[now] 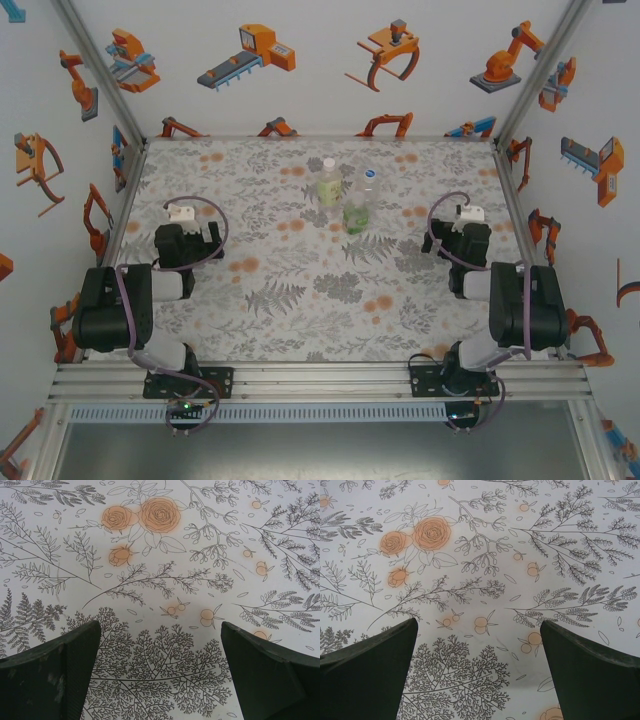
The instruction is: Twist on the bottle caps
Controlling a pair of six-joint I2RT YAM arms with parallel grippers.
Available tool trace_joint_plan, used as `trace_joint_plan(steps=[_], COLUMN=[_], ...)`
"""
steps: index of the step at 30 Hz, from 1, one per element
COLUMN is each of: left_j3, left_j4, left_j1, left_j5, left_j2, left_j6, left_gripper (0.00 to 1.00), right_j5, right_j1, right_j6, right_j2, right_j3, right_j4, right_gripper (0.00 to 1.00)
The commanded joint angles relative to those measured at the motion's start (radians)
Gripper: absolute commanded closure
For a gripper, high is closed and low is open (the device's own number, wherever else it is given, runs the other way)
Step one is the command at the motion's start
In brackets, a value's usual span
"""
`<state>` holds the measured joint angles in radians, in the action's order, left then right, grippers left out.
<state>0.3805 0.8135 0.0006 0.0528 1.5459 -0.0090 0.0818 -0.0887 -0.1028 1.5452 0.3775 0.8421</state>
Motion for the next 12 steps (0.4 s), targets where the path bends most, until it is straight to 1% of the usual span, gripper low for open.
trace_joint_plan(steps=[1,10,12], left_j3=[0.023,0.023,0.023], left_j4=[0.025,0.027,0.027], left_j1=[-0.004,-0.003,-0.004], left_j5=[-0.020,-0.019,-0.019], left_j2=[-0.006,-0.006,-0.007], left_j6=[-0.016,-0.016,-0.016], left_gripper=[0.03,0.03,0.03], right_j5=[0.015,0.002,0.000], right_j1=[-0.005,0.002,0.001], right_j6=[0.018,0.022,0.023], right_j2=[-0.001,-0.002,-0.007], right_j3=[0.002,0.009,-0.015], right_j4=[0.045,0.027,0.063], right_gripper=[0.01,0.01,0.01])
